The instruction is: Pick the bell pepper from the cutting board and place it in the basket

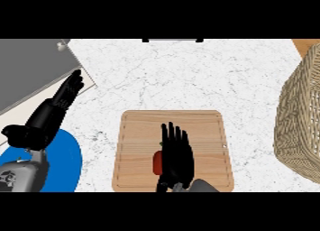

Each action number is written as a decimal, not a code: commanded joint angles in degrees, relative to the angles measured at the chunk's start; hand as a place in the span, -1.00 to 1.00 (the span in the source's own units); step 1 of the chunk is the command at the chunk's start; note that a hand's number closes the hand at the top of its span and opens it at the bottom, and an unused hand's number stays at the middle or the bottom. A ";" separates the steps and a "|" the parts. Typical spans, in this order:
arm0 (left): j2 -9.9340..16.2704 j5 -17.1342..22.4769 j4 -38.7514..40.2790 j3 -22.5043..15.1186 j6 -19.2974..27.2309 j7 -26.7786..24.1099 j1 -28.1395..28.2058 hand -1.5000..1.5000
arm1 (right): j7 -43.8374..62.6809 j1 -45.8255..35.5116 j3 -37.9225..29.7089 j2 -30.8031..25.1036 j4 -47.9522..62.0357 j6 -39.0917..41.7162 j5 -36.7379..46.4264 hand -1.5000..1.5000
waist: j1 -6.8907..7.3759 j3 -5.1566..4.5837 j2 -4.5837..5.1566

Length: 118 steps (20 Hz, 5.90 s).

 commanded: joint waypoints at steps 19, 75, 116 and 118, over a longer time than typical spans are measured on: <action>-0.02 0.13 1.64 3.37 -2.58 -0.18 -0.64 0.00 | -2.71 10.04 6.28 -14.27 -11.85 0.44 4.41 1.00 | -1.20 -0.03 -0.21; -2.08 -3.34 1.98 2.98 -2.96 -4.45 1.93 0.00 | -7.97 -0.76 -67.77 -27.01 -42.77 4.34 -13.89 1.00 | -0.45 0.01 0.08; -3.82 -4.03 -1.19 3.78 -3.41 0.26 1.15 0.00 | -49.42 -1.43 -88.20 -32.33 -5.56 -7.54 -38.46 -1.00 | -0.66 -0.01 -0.18; -2.53 -2.34 -2.59 4.75 -5.04 1.79 1.58 0.00 | -47.57 -0.03 -92.20 -34.11 -5.59 -4.99 -42.76 -1.00 | -0.87 0.01 -0.33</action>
